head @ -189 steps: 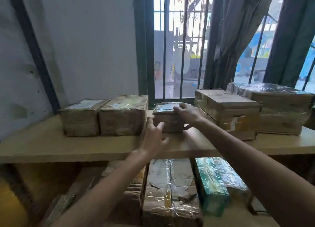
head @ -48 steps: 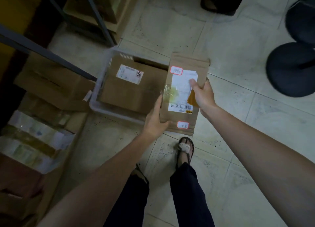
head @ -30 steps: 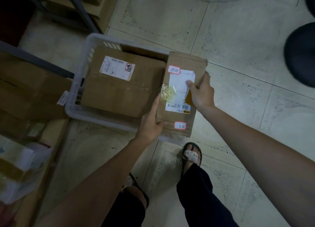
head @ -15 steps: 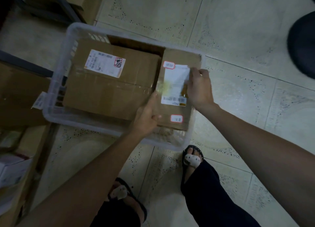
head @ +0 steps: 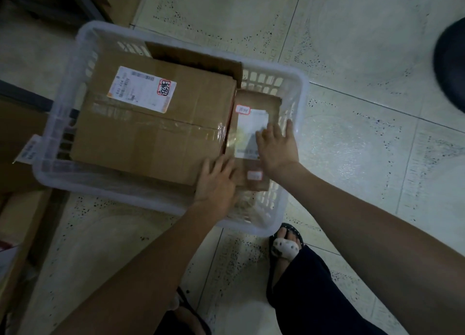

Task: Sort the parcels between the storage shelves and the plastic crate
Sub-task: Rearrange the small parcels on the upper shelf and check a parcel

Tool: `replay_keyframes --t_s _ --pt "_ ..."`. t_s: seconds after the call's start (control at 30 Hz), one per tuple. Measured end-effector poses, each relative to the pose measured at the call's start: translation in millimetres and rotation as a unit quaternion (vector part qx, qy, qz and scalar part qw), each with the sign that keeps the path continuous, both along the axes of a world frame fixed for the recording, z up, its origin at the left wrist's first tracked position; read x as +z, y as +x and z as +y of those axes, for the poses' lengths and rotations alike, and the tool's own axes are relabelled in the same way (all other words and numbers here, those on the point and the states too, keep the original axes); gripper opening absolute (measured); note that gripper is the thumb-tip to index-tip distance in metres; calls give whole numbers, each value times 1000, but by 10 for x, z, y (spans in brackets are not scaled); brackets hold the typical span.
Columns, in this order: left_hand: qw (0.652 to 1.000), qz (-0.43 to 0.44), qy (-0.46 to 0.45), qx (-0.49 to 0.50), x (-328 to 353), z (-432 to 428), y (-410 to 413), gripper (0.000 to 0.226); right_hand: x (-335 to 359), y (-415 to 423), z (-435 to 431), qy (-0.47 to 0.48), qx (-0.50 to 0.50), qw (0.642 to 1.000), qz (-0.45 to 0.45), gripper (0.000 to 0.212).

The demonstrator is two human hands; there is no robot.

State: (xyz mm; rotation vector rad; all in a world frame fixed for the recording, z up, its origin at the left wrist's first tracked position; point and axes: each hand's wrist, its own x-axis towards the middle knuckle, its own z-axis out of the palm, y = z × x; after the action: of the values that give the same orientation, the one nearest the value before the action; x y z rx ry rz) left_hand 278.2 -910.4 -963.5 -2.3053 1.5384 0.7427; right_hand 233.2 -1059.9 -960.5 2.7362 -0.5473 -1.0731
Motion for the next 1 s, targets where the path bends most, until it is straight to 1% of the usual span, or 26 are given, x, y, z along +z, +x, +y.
replay_keyframes --t_s 0.1,0.3,0.37,0.43,0.47,0.53,0.6,0.67,0.73,0.8,0.9,1.0 --pt "995 -33 81 -52 -50 -50 -28 57 -86 46 16 -29 21 997 69 82" --pt "992 -45 102 -66 -165 -103 -96 60 -250 169 37 -8 10 995 96 91" --pt "992 -46 95 -64 -198 -90 -94 62 -280 165 80 -11 -2 995 102 93" --pt "995 -29 73 -65 -175 -59 -63 63 -253 139 92 5 -16 995 97 90" --pt "997 -9 51 -63 -124 -34 -43 61 -194 128 85 31 -32 996 79 88" --pt "998 50 -15 -27 19 28 0 56 -12 132 45 106 -89 990 2 83" --pt "989 113 -84 47 320 95 48 52 313 189 29 163 -123 975 -91 78" --pt "978 125 -137 95 716 154 99 48 735 285 56 187 -107 963 -164 73" --pt "974 91 -166 123 1203 232 185 46 1253 438 110 205 -79 950 -221 71" --pt "969 57 -187 154 1798 348 321 44 1874 651 204 216 -45 942 -255 73" --pt "957 -4 -211 199 2898 598 601 38 2981 1053 445 231 22 924 -303 71" --pt "919 -66 -277 273 4201 941 858 35 4275 1412 815 255 99 889 -368 68"
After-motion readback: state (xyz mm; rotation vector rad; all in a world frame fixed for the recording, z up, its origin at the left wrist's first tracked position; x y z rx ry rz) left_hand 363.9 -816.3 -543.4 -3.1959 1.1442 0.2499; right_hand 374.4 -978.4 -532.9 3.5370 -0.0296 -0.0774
